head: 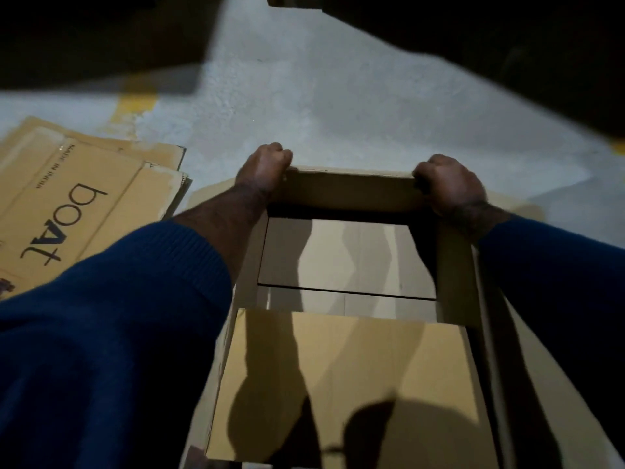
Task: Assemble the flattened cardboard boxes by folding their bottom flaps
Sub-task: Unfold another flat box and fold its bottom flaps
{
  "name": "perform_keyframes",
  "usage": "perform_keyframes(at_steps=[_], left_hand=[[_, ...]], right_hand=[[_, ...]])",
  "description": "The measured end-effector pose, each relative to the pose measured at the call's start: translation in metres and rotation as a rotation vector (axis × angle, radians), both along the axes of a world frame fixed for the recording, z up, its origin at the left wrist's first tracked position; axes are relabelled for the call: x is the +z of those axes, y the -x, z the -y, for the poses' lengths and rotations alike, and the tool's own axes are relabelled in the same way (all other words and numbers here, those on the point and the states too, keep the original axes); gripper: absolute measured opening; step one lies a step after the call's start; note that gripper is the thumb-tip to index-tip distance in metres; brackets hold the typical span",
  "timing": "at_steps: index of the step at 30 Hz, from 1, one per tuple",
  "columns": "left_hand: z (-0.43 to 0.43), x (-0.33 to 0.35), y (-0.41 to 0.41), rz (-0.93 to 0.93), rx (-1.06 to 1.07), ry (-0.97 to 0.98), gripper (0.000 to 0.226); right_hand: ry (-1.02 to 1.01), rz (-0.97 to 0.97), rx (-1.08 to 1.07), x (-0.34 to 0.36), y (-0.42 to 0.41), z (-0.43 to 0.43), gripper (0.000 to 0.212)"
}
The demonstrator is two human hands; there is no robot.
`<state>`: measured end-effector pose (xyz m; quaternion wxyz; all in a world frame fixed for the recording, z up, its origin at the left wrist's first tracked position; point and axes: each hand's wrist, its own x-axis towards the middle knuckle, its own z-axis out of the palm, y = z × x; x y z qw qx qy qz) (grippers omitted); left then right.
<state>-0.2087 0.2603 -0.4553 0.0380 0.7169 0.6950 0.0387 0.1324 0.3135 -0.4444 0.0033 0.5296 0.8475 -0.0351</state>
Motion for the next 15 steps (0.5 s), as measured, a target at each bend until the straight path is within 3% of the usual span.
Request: perform_keyframes(at_steps=[10, 15], left_hand=[[-0.014, 0.01, -0.005, -0.045, 0.168, 0.138, 0.016], [-0.017, 0.009, -0.008, -0.05, -0.012, 0.135, 0.017]], right_hand=[[0.07, 0.099, -0.128, 0.012, 0.001, -0.015, 0.015], [0.068, 0.133, -0.028, 0.011, 0.006, -0.015, 0.013]])
